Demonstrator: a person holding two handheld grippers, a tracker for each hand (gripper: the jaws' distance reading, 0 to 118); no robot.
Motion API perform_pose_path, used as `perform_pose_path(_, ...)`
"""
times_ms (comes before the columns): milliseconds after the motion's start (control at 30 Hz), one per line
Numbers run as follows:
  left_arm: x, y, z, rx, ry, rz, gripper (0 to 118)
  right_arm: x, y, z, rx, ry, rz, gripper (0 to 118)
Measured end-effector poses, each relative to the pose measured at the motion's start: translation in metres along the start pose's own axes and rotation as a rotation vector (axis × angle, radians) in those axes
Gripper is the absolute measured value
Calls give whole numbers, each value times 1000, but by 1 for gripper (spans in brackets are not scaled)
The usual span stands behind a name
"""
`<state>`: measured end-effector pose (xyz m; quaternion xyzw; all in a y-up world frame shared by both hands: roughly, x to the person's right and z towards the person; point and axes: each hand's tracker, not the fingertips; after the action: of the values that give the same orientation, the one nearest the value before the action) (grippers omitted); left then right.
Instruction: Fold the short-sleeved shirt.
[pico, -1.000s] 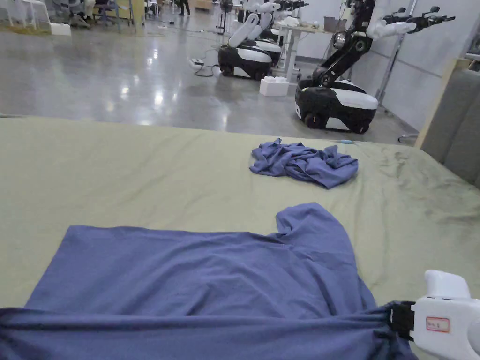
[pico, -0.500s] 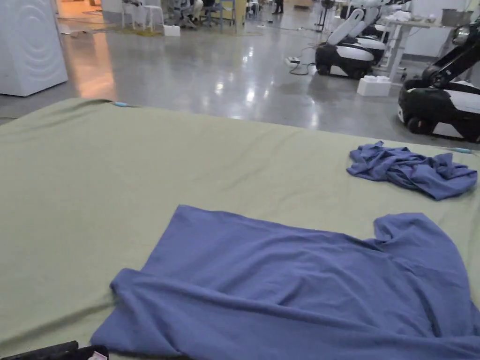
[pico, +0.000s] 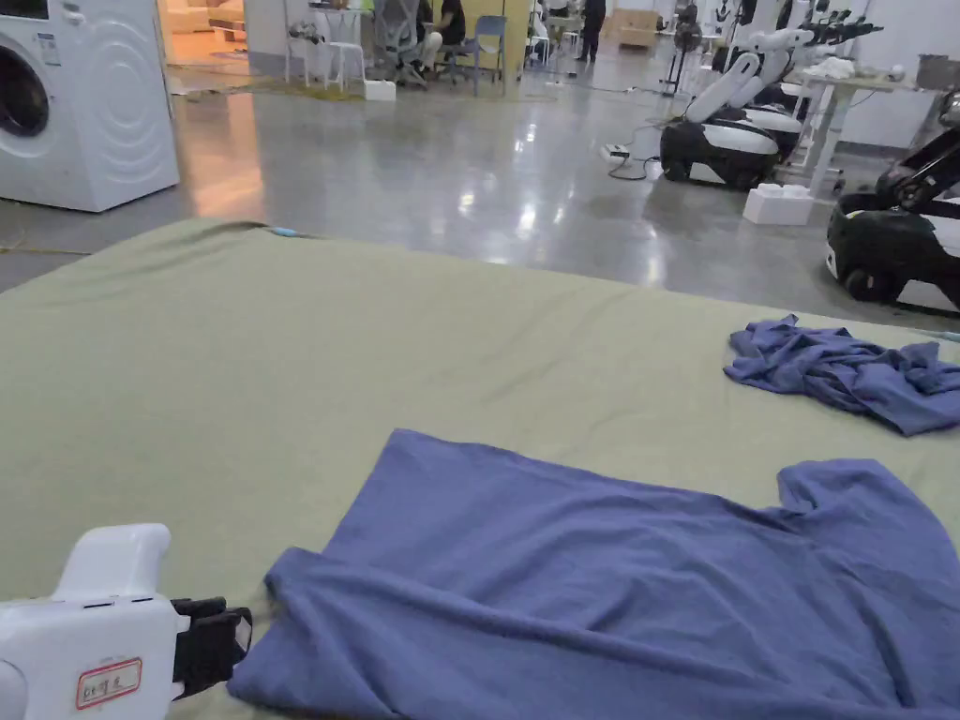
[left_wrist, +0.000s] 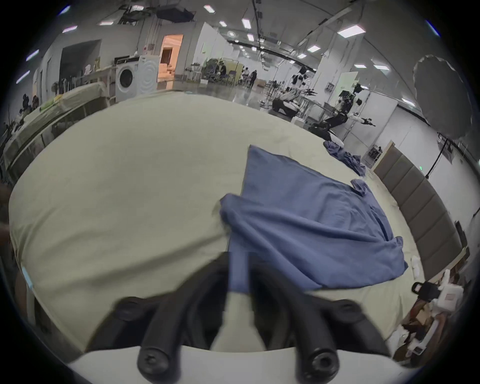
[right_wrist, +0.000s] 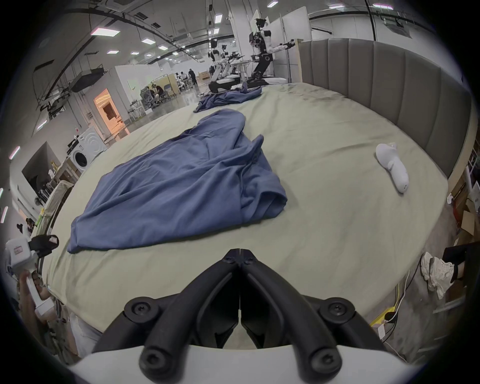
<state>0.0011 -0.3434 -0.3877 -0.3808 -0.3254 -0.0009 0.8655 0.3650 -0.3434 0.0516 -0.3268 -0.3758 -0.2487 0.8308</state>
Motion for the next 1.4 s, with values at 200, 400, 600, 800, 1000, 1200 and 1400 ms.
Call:
perform_pose_path(200, 17, -4, -45, -185, -32, -70, 38, -2, 4, -4, -16, -8, 15, 3)
perform_pose_path(400, 20, -17, -52, -165, -9, -185, 53, 1, 12, -13, -48, -10, 45, 3)
perform_pose_path(600, 32, -19, -55, -248, -78, -154, 118, 2, 23, -16, -25, 5, 46, 3)
perform_pose_path(800, 35, -9, -44, -270, 18, -144, 64, 2, 26, -31, -35, -1, 68, 3)
perform_pose_path(1000, 32, 2, -38, -241, -13, -62, 9, 17, 42, -68, -6, -41, 65, 31)
perform_pose_path(1200, 34, -3, -41, -269, -5, -91, 9, 20, 51, -83, -38, -24, 27, 40)
perform_pose_path(1400, 32, -2, -45, -285, 2, -109, 9, 26, 55, -108, -108, -48, 111, 54)
